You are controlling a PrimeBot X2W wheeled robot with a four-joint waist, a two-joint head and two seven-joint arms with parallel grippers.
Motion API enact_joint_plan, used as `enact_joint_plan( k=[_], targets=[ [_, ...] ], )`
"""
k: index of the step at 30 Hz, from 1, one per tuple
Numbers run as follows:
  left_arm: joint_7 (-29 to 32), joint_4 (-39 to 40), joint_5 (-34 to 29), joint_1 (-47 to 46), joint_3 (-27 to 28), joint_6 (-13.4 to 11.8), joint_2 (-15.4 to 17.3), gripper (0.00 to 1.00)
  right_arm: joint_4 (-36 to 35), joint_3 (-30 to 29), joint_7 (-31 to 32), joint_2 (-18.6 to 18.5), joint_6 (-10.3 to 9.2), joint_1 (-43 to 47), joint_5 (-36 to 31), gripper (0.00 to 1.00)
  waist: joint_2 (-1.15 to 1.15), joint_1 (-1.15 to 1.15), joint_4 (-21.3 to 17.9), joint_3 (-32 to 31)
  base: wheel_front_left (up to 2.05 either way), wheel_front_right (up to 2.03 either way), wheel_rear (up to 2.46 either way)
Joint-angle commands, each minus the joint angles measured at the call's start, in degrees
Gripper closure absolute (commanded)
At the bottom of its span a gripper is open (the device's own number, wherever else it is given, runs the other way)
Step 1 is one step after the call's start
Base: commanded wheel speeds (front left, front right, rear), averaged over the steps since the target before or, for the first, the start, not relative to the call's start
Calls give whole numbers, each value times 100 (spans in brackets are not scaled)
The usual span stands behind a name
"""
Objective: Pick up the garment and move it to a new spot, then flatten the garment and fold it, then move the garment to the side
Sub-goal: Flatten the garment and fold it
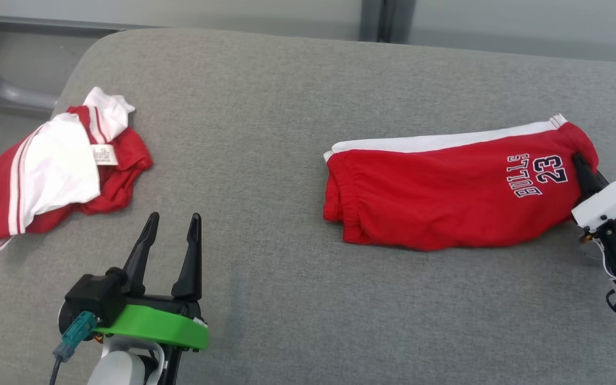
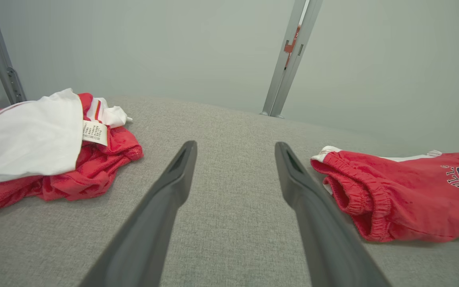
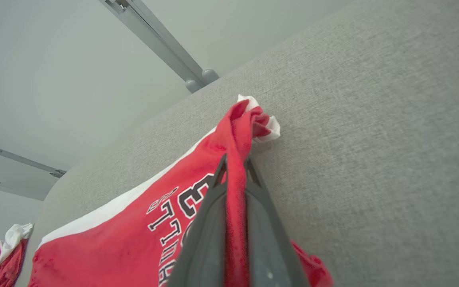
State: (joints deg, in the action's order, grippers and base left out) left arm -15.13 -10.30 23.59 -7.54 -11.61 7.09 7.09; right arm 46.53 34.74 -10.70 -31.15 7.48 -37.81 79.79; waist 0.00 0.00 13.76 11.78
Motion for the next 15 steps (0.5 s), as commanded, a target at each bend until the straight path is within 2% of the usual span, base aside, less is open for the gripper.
enact_joint_plan(
  k=[1,8,15],
  targets=[
    [-1,21,-127,111,83,18,-31,0,-21,-4,-69,-80,2,175,42,100,0,0,-438,-244,0,0,0],
    [-1,168,-454,283,393,30,-191,0,-158,-18,-300,-250,2,373,17,100,0,0,-778,-348,0,0,0],
    [0,58,-499,342,362,40,-289,0,-310,136,-433,-310,2,116,-507,100,0,0,-805,-505,0,0,0]
  ],
)
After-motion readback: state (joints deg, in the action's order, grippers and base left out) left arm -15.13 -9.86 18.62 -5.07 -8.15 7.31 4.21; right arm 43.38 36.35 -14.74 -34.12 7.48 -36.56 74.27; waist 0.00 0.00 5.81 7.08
